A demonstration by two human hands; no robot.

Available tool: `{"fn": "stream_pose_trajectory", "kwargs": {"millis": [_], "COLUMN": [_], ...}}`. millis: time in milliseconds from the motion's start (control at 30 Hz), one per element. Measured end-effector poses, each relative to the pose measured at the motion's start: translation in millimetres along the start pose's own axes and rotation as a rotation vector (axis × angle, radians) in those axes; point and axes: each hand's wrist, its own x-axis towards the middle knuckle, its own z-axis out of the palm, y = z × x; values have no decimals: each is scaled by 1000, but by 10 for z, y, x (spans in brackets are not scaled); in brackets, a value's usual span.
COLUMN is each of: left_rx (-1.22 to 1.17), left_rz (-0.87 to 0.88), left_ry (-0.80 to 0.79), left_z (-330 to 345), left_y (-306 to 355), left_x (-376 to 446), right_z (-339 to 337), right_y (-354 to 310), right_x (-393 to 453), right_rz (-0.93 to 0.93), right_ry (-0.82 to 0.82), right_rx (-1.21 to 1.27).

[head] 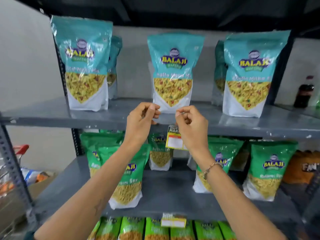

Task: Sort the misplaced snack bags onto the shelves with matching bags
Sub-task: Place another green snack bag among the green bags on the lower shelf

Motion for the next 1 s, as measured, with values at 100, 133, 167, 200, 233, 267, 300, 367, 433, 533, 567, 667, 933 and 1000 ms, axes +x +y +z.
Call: {"fn": "stream_pose_trajectory", "kwargs": {"millis": [100, 133, 167, 200, 233, 267, 300, 367, 433, 533, 567, 667, 933, 1000], "left_rx": [-20, -5, 24, 59, 105, 152, 203, 303, 413, 533, 550, 330, 618, 547], "left_rz": [-49, -72, -103, -142, -194, -245, -296, -397, -437, -578, -662, -891, -786, -752], "left_ry": [8, 15, 19, 31, 56, 91, 140, 252, 321, 253, 176, 1, -136, -128], "left_z": [-139, -201, -269, -336, -409, -484, -558, -727, -909, -1163, -1225, -1356, -1229, -1138], "left_y": [-209, -325, -474, -634, -817, -1003, -1175, -1476, -1703, -1990, -2068, -2296, -2366, -2352], "left_x": [-435, -591, -751, -895, -1048, -1185, -1285, -1442, -1530, -1543, -1518, -1464, -1376, -1350], "right_z": [114, 151, 189, 228, 275, 325, 381, 505, 613, 777, 844, 1062, 1366, 1294], "right_y": [78, 161, 273, 404, 574, 760, 956, 1315, 1565, 1773, 1834, 1930, 2215, 2214], "right_x": [-548, -733, -924, -1092, -1268, -1430, -1559, -1771, -1889, -1879, -1846, -1745, -1768, -1713], "right_rz": [19, 15, 10, 16, 45, 97, 160, 303, 419, 535, 566, 603, 574, 633], "right_ry": [-59, -101, -152, -213, -277, -331, -375, -458, -537, -628, -664, -820, -746, -697], "right_rx": [118, 112, 80, 35, -11, -51, -84, -150, -197, -231, -222, -184, -36, 10]}}
